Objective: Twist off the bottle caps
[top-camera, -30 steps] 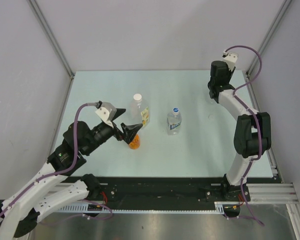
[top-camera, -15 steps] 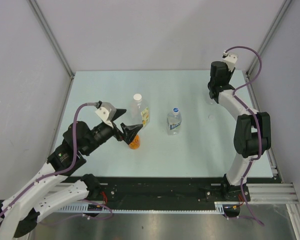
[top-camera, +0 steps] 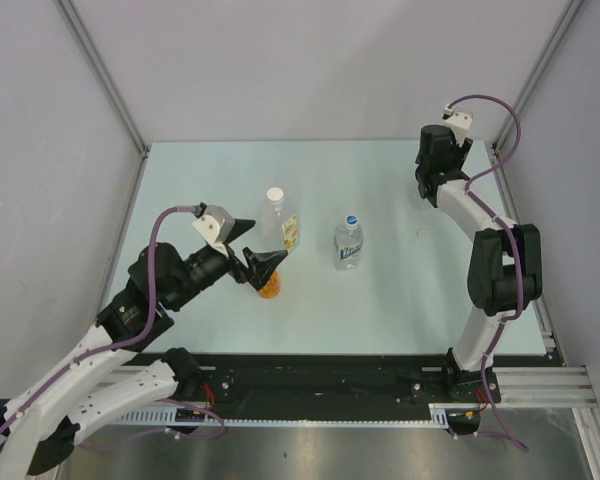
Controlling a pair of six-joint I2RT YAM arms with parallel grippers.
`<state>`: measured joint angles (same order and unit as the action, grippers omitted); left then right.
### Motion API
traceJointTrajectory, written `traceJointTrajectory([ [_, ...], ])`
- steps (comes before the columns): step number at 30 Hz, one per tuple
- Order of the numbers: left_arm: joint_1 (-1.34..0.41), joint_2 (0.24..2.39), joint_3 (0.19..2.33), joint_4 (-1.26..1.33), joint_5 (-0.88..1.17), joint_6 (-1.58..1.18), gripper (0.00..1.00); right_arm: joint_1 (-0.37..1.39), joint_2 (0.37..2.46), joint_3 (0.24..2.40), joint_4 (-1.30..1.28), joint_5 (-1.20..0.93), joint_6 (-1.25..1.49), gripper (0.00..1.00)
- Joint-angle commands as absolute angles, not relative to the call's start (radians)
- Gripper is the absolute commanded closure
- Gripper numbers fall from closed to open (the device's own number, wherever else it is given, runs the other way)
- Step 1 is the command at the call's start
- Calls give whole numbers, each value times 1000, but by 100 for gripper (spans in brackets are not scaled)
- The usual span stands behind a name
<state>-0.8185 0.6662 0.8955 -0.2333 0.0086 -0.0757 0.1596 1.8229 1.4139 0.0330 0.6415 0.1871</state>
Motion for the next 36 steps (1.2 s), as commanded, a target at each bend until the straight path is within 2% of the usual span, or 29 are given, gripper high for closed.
traceJointTrajectory([
  [1, -815, 658, 885, -195, 28, -92, 0, 160, 1763, 1413, 28, 640, 206, 34],
  [12, -815, 657, 885, -195, 43, -97, 0, 166, 1723, 1411, 26, 595, 215, 22],
  [30, -815, 652, 894, -201, 51, -109, 0, 218, 1612, 1413, 3, 584, 175, 20],
  [36, -815, 640, 885, -193, 34, -132, 0, 264, 1473, 1410, -159, 630, 222, 20],
])
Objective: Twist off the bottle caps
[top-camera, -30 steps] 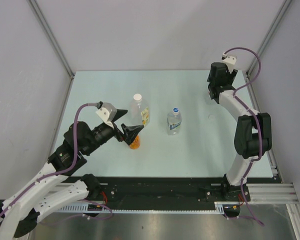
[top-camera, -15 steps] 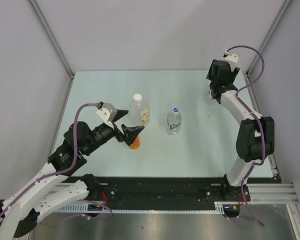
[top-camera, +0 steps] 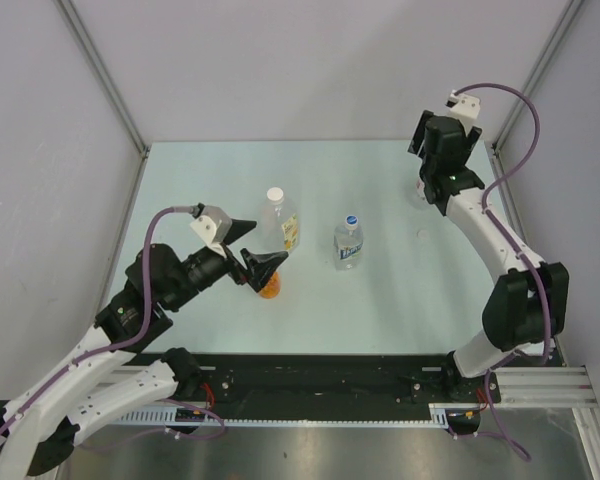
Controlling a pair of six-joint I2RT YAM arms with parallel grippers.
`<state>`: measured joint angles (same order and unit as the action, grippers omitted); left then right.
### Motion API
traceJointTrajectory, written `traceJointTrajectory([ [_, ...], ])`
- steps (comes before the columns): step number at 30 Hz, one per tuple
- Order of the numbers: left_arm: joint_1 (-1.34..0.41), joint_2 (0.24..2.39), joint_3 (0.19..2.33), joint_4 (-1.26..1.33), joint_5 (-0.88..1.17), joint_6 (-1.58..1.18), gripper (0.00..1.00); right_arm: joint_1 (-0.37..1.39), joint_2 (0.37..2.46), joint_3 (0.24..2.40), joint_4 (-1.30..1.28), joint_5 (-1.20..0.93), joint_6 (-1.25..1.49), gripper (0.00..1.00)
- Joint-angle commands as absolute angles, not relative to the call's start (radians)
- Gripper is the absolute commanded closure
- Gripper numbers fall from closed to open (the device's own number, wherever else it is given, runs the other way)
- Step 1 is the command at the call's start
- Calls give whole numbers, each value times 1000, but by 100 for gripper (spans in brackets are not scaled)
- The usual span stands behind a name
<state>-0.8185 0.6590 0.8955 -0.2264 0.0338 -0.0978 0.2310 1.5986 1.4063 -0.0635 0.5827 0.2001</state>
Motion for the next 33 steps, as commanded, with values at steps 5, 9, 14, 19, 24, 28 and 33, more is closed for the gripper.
traceJointTrajectory([
  [5, -815, 620, 848, -158, -72, -185, 0, 400, 1303, 1362, -176, 537, 206, 20],
  [9, -815, 647, 847, -158, -208, -262, 0, 596, 1238, 1307, -181, 483, 137, 11],
  [14, -815, 695, 813, -134, -225, -325, 0, 712, 1204, 1218, -186, 390, 241, 0],
  [19, -815, 693, 782, -132, -285, -411, 0, 716, 1174, 1171, -195, 318, 275, 0],
  [24, -815, 690, 765, -115, -197, -407, 0, 730, 1209, 1111, -192, 350, 290, 4],
  [28, -815, 698, 764, -118, -169, -385, 0, 745, 1227, 1066, -170, 377, 328, 7],
  [33, -815, 701, 759, -127, -149, -371, 0, 761, 1268, 1040, -124, 390, 330, 12],
])
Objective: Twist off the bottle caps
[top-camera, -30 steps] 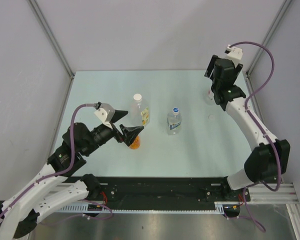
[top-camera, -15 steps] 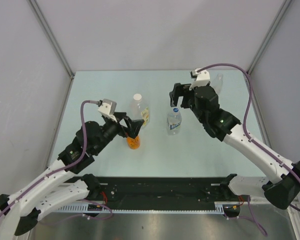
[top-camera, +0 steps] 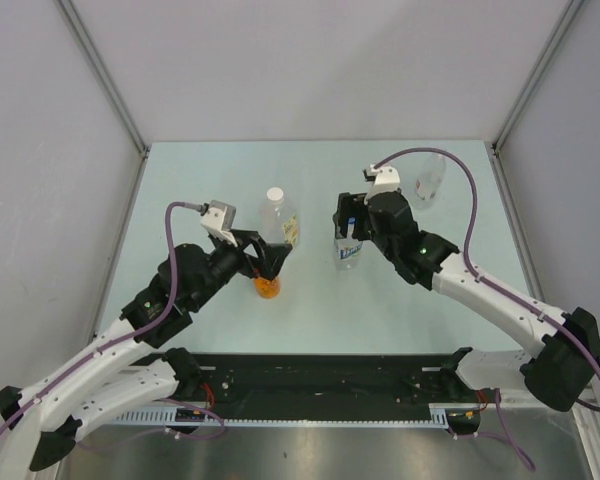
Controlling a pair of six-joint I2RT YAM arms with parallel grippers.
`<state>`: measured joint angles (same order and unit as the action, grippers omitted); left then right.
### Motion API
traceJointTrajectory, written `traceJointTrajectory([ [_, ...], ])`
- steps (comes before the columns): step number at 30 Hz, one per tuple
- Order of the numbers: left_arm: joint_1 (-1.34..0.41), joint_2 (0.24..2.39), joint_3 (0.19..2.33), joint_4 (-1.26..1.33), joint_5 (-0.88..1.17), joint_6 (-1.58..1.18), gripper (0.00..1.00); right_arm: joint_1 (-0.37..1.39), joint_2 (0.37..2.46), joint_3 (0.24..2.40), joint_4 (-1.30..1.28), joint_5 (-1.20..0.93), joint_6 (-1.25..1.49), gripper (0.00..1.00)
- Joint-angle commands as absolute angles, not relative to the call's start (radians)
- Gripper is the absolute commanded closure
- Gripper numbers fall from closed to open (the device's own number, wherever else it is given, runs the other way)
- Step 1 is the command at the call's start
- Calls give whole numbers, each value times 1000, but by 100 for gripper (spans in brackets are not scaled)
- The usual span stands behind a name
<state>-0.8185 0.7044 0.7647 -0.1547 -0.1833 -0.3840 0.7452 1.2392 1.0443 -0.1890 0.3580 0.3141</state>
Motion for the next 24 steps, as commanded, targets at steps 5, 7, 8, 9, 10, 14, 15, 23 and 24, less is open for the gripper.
traceJointTrajectory([
  [5, -815, 687, 750, -133, -140, -365, 0, 767, 1319, 1039, -100, 422, 319, 20],
  [7, -815, 683, 746, -135, -138, -364, 0, 767, 1341, 1039, -97, 433, 321, 26],
  [8, -815, 675, 741, -133, -137, -364, 0, 767, 1348, 1040, -100, 440, 324, 29],
  [9, -815, 672, 738, -135, -137, -364, 0, 765, 1356, 1039, -100, 448, 325, 33],
  [10, -815, 669, 735, -138, -141, -364, 0, 768, 1367, 1040, -101, 457, 331, 38],
  [14, -815, 660, 723, -144, -152, -362, 0, 767, 1382, 1039, -124, 474, 348, 46],
  [15, -815, 657, 719, -141, -152, -361, 0, 767, 1382, 1039, -127, 472, 347, 49],
  [23, -815, 652, 735, -146, -163, -338, 0, 805, 1218, 1037, -144, 545, 338, 74],
  [24, -815, 652, 739, -150, -167, -331, 0, 816, 1150, 1037, -135, 545, 307, 77],
])
